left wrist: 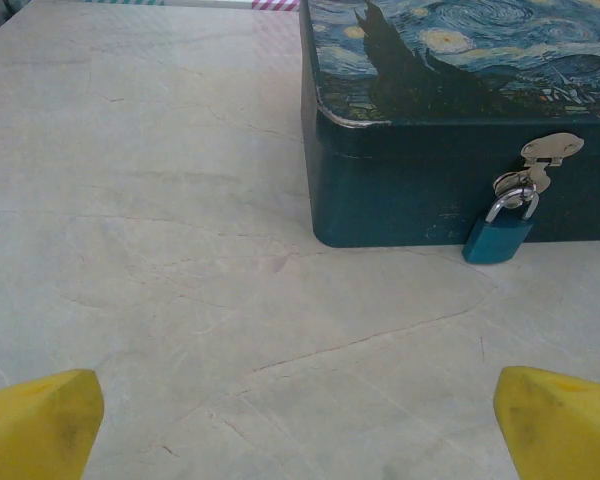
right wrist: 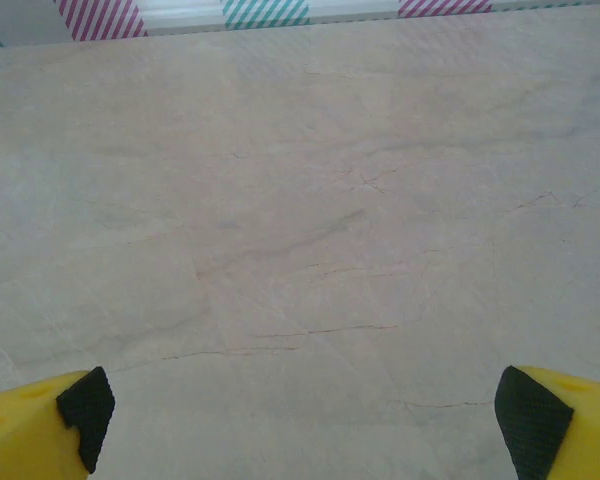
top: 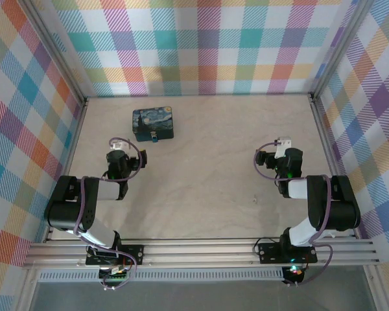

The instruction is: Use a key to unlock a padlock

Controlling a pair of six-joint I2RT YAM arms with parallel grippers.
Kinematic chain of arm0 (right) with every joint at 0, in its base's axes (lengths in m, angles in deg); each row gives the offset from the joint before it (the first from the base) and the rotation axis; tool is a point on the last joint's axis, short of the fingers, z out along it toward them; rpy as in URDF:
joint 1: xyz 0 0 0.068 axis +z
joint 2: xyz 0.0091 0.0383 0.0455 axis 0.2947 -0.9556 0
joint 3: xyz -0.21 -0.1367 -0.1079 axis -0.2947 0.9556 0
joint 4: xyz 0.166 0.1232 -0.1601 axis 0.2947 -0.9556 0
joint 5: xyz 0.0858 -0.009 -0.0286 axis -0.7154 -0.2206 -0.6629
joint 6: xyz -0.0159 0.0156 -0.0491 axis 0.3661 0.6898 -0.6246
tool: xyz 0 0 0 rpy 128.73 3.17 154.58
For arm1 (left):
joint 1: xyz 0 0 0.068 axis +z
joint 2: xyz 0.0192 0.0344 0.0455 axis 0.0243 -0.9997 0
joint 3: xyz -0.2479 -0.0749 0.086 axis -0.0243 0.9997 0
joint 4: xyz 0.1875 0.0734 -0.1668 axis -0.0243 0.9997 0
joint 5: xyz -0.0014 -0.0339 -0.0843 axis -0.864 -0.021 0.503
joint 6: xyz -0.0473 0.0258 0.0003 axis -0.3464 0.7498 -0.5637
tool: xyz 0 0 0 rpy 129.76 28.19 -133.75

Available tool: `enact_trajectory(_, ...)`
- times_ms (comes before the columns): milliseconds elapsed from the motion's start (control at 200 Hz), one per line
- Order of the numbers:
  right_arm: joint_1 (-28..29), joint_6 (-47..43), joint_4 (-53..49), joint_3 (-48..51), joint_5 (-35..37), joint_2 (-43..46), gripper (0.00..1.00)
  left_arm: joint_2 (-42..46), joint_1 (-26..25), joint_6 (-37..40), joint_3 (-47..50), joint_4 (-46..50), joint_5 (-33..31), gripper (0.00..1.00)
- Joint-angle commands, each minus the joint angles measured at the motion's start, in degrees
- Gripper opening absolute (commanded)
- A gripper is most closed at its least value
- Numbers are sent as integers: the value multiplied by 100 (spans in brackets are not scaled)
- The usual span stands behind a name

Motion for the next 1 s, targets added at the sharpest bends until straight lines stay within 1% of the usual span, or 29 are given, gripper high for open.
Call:
enact_trajectory(0, 14, 50, 37, -107, -127, 27, 100, -20, 16, -36, -25, 25, 64, 100)
enact_trajectory(895, 14, 54, 43, -94, -123, 35, 100, -11, 15, -41, -21, 17, 62, 100)
enact_trajectory(995, 13, 59, 78, -70, -115, 49, 100, 114, 21, -7, -37, 139, 183, 100)
